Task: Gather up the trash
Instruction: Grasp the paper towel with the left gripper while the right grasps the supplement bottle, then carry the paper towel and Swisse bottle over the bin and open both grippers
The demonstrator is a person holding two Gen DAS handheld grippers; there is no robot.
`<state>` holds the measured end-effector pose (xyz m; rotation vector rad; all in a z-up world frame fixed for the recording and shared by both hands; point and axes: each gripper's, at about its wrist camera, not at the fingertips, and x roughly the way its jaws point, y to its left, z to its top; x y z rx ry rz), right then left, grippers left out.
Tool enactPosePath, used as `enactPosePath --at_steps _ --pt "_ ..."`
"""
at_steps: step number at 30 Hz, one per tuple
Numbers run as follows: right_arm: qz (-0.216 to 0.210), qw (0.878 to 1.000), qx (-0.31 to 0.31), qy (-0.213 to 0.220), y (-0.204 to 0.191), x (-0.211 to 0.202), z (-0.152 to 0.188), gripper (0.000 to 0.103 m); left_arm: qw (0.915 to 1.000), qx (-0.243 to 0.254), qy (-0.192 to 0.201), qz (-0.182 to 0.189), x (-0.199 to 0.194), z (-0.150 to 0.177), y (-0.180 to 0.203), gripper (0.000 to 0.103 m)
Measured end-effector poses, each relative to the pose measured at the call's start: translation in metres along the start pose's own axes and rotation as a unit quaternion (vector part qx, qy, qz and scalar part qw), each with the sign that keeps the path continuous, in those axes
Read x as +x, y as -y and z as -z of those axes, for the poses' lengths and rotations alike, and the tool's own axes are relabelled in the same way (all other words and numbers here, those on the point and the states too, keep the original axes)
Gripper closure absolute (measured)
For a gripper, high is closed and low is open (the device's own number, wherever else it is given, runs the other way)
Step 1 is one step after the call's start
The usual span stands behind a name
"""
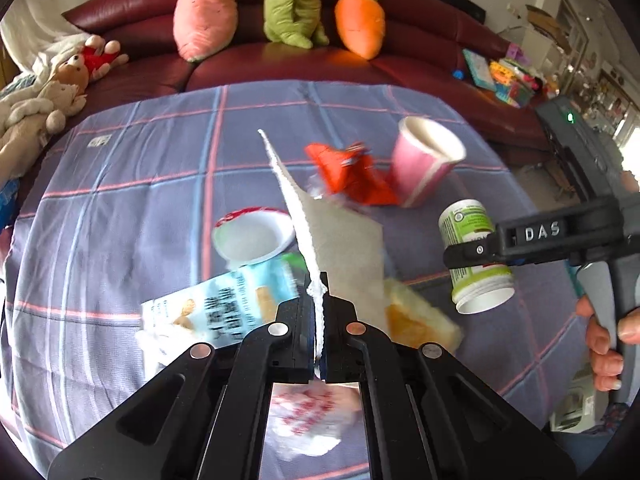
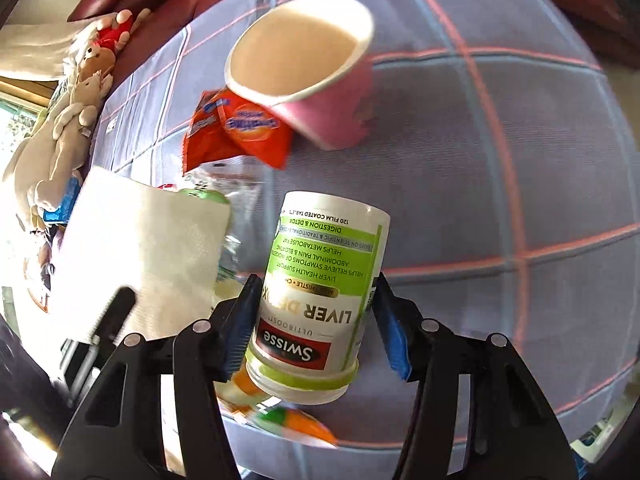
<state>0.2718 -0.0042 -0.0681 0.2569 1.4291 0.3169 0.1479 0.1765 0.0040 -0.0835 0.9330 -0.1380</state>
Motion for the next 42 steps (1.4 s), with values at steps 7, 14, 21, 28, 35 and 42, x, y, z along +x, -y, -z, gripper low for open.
enactPosePath --at_steps 7,14,21,28,35,42 --pt "0.012 1.000 0.012 0.026 0.058 -0.038 0.018 0.050 0.9987 0.039 0.017 0.028 -0.017 -0.010 0.052 0.101" --pt "0.012 0.998 0.046 0.043 0.123 -0.068 0.037 0.050 0.9948 0.069 0.003 0.075 -0.011 -0.007 0.110 0.101" --pt "0.002 0.995 0.073 0.066 0.172 -0.099 0.053 0.050 0.9882 0.119 0.000 0.096 -0.007 -0.006 0.178 0.101" --pt "0.008 0.991 0.098 0.090 0.222 -0.128 0.071 0.050 0.9808 0.154 -0.007 0.119 0.001 -0.009 0.233 0.101" --pt "0.039 0.987 0.117 0.099 0.280 -0.146 0.093 0.050 0.9703 0.191 -0.020 0.147 0.016 -0.009 0.289 0.101" --pt "0.053 0.977 0.172 0.117 0.357 -0.171 0.120 0.050 0.9557 0.231 -0.035 0.179 0.036 -0.008 0.360 0.101"
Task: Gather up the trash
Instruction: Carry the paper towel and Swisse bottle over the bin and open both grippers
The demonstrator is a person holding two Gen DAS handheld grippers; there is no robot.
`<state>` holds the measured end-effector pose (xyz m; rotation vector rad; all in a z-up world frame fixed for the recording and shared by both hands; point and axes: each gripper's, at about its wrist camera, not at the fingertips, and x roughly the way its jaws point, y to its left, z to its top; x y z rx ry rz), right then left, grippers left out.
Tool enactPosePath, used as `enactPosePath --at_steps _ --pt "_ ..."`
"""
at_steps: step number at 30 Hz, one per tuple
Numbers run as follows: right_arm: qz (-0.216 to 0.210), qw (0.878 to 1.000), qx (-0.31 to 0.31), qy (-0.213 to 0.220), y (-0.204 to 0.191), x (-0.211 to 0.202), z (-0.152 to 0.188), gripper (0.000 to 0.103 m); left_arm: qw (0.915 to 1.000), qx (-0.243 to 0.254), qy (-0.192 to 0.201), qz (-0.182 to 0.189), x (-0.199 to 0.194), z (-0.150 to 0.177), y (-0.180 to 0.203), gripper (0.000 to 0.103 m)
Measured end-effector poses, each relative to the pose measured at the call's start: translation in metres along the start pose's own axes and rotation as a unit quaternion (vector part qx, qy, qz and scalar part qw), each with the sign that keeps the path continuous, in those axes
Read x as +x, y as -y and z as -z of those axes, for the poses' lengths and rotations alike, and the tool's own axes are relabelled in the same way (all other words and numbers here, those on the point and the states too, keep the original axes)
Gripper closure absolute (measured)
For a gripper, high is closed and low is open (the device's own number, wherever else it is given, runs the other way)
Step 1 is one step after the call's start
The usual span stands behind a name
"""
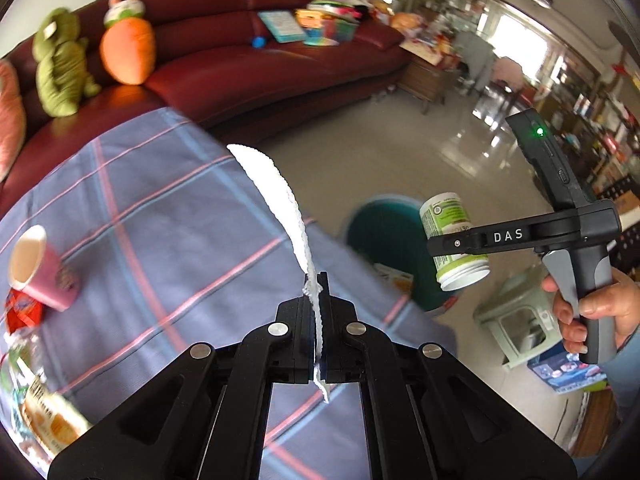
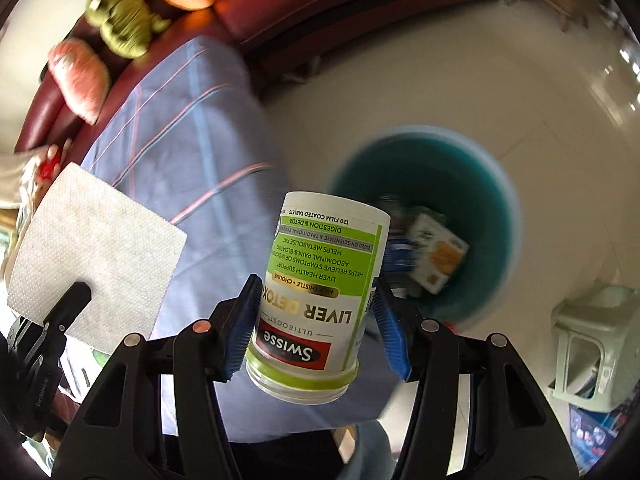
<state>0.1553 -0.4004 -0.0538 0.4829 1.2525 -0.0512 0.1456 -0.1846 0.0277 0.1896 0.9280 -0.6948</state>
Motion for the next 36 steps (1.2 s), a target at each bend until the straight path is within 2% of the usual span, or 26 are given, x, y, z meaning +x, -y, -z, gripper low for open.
enactPosePath --at_steps 3,8,14,18,21,22,23,24,25,26,27,29,36 --pt "0.010 1.000 0.026 0.006 0.035 -0.007 0.000 0.050 0.9997 0.016 -0.007 0.019 0.019 -0.010 0.024 0.101" --pt "0.021 0.998 0.051 0.006 0.072 -0.018 -0.001 0.050 0.9976 0.039 -0.016 0.056 0.050 -0.025 0.063 0.101" --pt "0.039 0.997 0.062 0.008 0.095 -0.031 -0.003 0.050 0.9944 0.047 -0.043 0.084 0.095 -0.032 0.088 0.101" --pt "0.051 0.996 0.067 0.010 0.108 -0.039 -0.003 0.050 0.9930 0.046 -0.066 0.086 0.121 -0.027 0.094 0.101" --pt "0.055 0.996 0.071 0.009 0.113 -0.039 -0.002 0.050 0.9928 0.049 -0.079 0.075 0.133 -0.022 0.093 0.098" --pt "0.055 0.996 0.073 0.008 0.115 -0.039 -0.002 0.050 0.9928 0.048 -0.084 0.070 0.137 -0.022 0.093 0.096" --pt "0.056 0.996 0.073 0.008 0.116 -0.039 -0.002 0.050 0.9929 0.047 -0.088 0.065 0.138 -0.021 0.095 0.085" --pt "0.055 0.996 0.074 0.007 0.118 -0.038 -0.002 0.050 0.9931 0.045 -0.090 0.060 0.139 -0.021 0.093 0.065" --pt "0.055 0.996 0.074 0.006 0.117 -0.038 -0.001 0.050 0.9938 0.044 -0.086 0.054 0.139 -0.021 0.092 0.051" --pt "0.055 0.996 0.074 0.006 0.116 -0.037 -0.001 0.050 0.9949 0.043 -0.080 0.046 0.138 -0.021 0.090 0.030" --pt "0.054 0.996 0.073 0.004 0.115 -0.035 -0.002 0.050 0.9962 0.041 -0.068 0.036 0.134 -0.021 0.087 0.019" --pt "0.053 0.996 0.072 0.002 0.111 -0.031 -0.003 0.050 0.9974 0.040 -0.050 0.033 0.124 -0.019 0.083 0.016" --pt "0.049 0.997 0.054 -0.014 0.098 -0.016 -0.008 0.050 0.9982 0.034 -0.049 0.009 0.110 -0.011 0.058 0.009"
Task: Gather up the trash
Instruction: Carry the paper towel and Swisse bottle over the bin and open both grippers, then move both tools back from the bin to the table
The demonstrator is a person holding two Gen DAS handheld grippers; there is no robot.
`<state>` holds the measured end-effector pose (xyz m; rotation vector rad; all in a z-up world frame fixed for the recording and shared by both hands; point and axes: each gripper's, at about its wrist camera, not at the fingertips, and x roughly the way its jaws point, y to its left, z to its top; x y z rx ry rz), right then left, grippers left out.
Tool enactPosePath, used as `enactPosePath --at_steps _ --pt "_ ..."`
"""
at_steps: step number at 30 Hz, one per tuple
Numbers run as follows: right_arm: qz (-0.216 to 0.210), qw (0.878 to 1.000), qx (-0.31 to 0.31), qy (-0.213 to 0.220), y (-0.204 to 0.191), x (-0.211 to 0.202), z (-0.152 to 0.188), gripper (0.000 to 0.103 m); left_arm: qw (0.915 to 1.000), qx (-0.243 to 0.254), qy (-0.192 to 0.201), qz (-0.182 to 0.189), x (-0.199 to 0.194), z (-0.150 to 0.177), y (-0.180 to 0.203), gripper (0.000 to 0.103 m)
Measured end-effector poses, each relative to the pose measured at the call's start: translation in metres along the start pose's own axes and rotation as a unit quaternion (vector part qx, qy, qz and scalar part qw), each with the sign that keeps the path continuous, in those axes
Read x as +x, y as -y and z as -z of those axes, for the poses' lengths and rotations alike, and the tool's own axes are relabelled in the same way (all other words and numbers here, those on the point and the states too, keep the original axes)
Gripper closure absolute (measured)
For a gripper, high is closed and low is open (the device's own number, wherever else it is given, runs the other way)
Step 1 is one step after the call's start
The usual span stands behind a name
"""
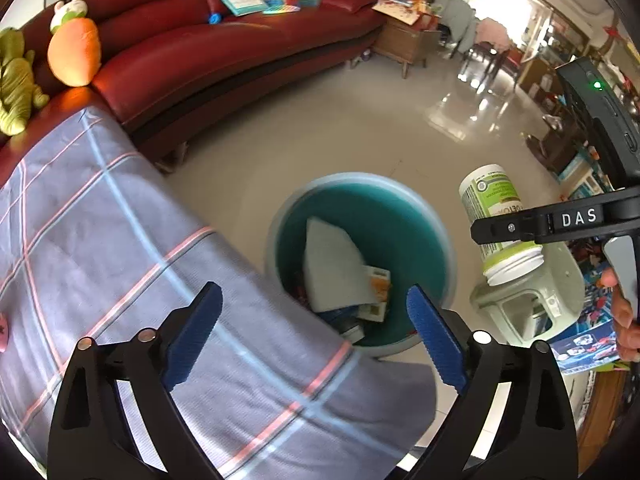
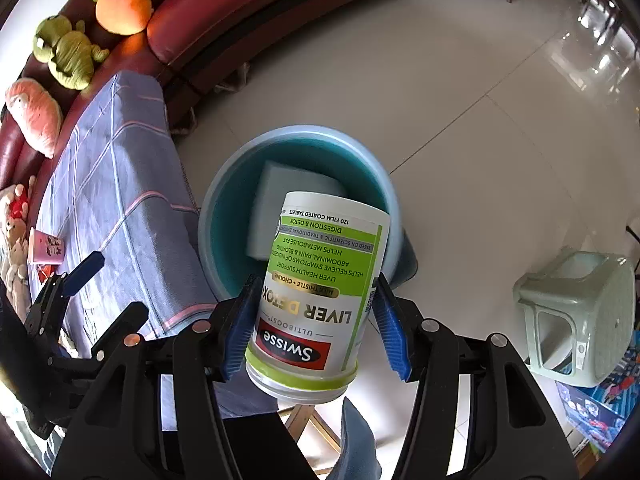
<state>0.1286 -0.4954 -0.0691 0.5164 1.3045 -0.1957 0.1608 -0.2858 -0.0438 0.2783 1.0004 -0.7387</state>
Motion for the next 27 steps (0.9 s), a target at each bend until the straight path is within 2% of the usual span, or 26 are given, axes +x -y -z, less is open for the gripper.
enactPosePath --at_steps 7,8,9,10,14,21,27 --pt "0.000 1.000 -0.015 -0.018 -0.019 0.020 -0.007 0.049 0.9997 -0.023 -0.006 -0.008 -0.008 0.010 -0.022 0.008" --pt "0.000 1.000 -0.018 -0.022 -0.021 0.023 -0.008 0.047 0.9996 -0.024 -0.005 -0.009 -0.009 0.010 -0.025 0.008" --pt "-0.001 1.000 -0.019 -0.025 -0.023 0.025 -0.009 0.039 0.9996 -0.026 -0.004 -0.012 -0.010 0.011 -0.025 0.008" --pt "0.001 0.999 -0.019 -0.027 -0.025 0.027 -0.009 0.036 0.9995 -0.028 -0.002 -0.013 -0.010 0.012 -0.024 0.008" --pt "0.005 0.999 -0.026 -0.029 -0.033 0.029 -0.009 0.029 0.9993 -0.033 0.001 -0.019 -0.015 0.016 -0.029 0.005" --pt "0.027 0.998 -0.058 -0.028 -0.052 0.028 0.000 0.021 0.9985 -0.049 0.002 -0.025 -0.024 0.024 -0.042 0.005" --pt "0.036 0.996 -0.080 -0.032 -0.070 0.029 0.008 0.020 0.9971 -0.067 0.001 -0.036 -0.035 0.038 -0.059 0.005"
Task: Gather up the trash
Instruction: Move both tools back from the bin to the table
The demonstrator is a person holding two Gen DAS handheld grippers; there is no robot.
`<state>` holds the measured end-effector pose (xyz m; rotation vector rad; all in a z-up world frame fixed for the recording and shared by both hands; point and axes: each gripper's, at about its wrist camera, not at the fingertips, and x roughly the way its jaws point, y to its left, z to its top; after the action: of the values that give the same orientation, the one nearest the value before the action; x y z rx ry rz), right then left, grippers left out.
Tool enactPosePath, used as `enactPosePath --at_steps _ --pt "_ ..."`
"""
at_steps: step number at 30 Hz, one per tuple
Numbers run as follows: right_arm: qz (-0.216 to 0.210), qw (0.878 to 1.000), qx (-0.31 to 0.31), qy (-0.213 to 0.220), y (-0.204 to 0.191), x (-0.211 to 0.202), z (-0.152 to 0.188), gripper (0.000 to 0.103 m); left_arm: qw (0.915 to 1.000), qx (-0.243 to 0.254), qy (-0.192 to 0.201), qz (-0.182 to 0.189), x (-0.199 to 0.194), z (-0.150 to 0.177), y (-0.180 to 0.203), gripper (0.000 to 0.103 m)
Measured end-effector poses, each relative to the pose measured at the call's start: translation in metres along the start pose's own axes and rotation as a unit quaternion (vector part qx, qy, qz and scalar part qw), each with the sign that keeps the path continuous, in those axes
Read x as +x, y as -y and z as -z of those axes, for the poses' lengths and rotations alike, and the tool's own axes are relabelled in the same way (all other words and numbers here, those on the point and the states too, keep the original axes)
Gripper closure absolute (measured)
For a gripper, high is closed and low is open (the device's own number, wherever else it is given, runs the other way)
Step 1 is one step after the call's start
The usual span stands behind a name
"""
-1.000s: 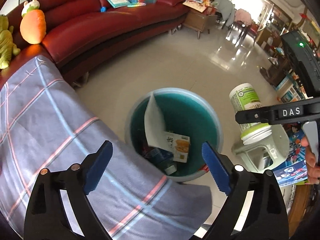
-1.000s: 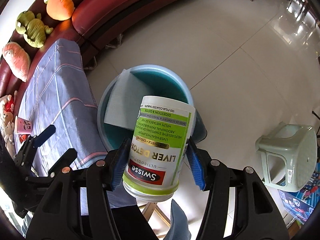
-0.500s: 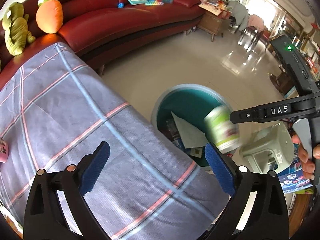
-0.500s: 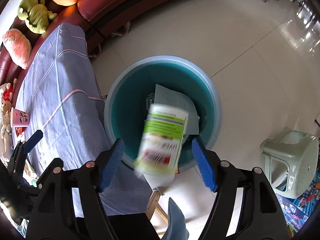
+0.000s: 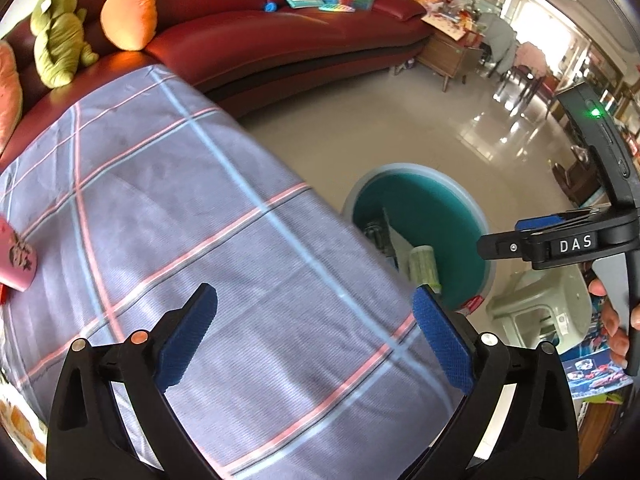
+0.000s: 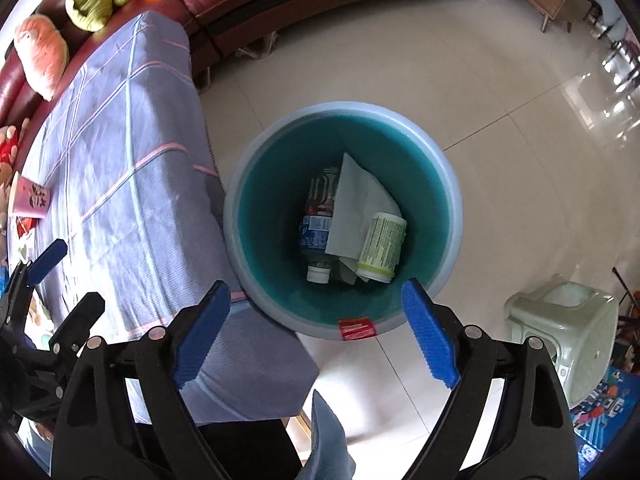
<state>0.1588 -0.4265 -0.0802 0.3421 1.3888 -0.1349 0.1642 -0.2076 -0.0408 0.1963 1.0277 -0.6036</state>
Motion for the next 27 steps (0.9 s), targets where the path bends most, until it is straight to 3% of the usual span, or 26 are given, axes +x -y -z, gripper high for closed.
enactPosePath --at_steps 15,27 --pt "-0.021 0.998 -0.062 -0.010 -0.080 0.002 0.012 0.019 0.9959 -0.061 0.015 -0.065 -0.057 0.053 -0.086 0.005" --pt "-0.042 0.988 -0.147 -0.022 -0.197 0.001 0.037 0.019 0.9851 -0.115 0.036 -0.123 -0.119 0.117 -0.170 0.005"
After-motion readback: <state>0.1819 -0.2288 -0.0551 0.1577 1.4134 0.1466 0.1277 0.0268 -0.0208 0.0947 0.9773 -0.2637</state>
